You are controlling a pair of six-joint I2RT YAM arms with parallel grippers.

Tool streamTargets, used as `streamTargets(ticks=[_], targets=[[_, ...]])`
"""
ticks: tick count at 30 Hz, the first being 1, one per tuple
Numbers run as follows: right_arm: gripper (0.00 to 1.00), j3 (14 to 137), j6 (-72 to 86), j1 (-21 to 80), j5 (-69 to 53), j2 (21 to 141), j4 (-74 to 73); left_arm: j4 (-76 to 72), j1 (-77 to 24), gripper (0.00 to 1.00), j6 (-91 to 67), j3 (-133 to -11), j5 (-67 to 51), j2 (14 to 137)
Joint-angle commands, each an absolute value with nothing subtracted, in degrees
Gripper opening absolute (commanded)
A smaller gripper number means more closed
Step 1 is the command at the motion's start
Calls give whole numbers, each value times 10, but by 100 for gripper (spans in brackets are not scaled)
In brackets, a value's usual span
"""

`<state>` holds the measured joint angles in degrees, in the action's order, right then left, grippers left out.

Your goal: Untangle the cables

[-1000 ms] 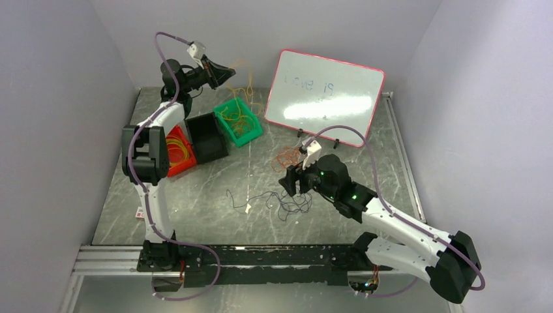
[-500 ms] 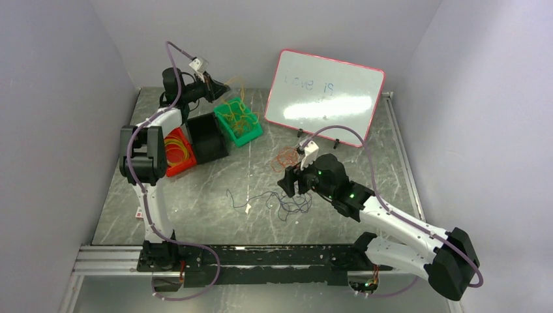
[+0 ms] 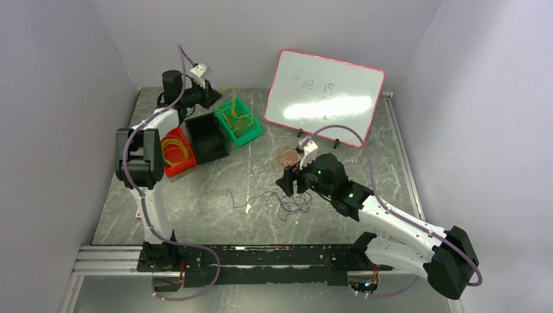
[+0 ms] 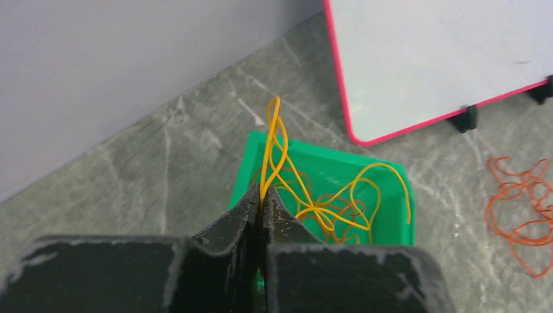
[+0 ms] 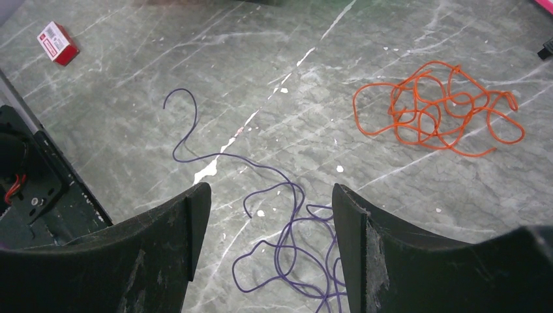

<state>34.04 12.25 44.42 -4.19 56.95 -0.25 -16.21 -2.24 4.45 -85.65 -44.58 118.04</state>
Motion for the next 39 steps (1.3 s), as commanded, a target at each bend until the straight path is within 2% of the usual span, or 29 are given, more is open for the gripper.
streamTargets(ticks=[1,7,14,30,39], targets=[[72,328,128,445,-47,571,15,-94,-35,7,132,-872,-368,1138],[72,327,131,445,-53,579,19,-38,-82,7,149,-906,-266,1133],[72,321,133,445,-43,569,11,101,-149,7,6,-1016,-53,1183],[72,311,134,445,-42,565,14,188,-175,7,-186,-1000,101,1179],[72,308,136,445,-41,569,12,248,-199,7,-270,-1025,108,1201]])
